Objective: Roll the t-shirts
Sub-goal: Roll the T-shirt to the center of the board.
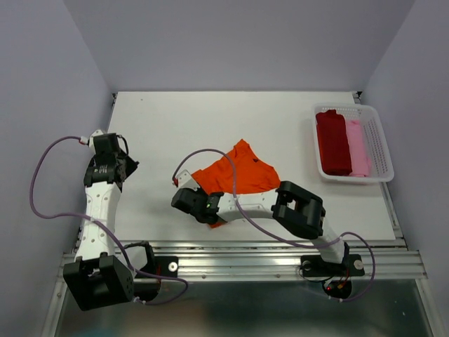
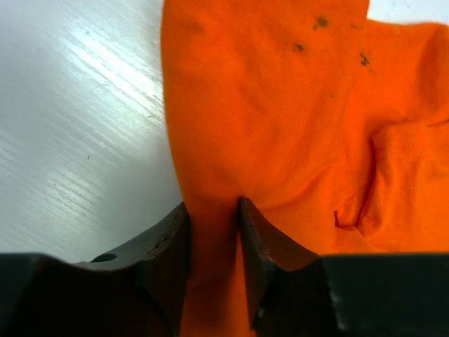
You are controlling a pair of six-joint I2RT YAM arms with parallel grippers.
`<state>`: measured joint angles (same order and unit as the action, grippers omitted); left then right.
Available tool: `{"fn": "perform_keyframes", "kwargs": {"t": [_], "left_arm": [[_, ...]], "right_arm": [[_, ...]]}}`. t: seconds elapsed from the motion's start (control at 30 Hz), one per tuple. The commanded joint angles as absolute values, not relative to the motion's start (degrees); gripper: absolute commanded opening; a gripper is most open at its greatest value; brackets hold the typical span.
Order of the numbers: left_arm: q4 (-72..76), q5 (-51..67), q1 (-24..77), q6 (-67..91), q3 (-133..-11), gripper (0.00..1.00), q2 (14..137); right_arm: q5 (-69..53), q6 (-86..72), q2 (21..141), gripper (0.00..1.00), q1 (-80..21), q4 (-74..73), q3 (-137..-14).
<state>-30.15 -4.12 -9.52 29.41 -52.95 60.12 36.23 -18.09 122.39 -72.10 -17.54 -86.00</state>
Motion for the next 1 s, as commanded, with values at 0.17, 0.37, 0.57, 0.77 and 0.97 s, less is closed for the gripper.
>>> {"fn": "perform_keyframes", "kwargs": {"t": [0.17, 0.37, 0.57, 0.77, 0.97], "left_arm": [[-28.8, -3.3, -10.0, 28.3, -51.9, 0.20, 58.6], [-29.0, -3.3, -10.0, 28.2, -51.8, 0.20, 58.3], [-29.0, -3.3, -10.1, 28.1, -52.0, 0.20, 58.3], [-29.4, -3.4, -10.1, 27.8, -52.5, 0.20, 57.9], [-29.8, -3.4, -10.1, 27.6, -52.7, 0.20, 57.7]], "right_arm": [[31.8, -20.6, 121.7, 0.01, -72.0, -17.3, -86.7], [18.4, -22.3, 116.4, 0.01, -69.3, -12.8, -83.7], [4.9, -26.0, 113.9, 0.01, -67.2, -8.4, -81.8], [-8.1, -30.8, 113.2, 0.01, -64.6, -2.4, -79.5], [-18.3, -34.8, 111.1, 0.01, -60.3, 3.9, -75.8]]}}
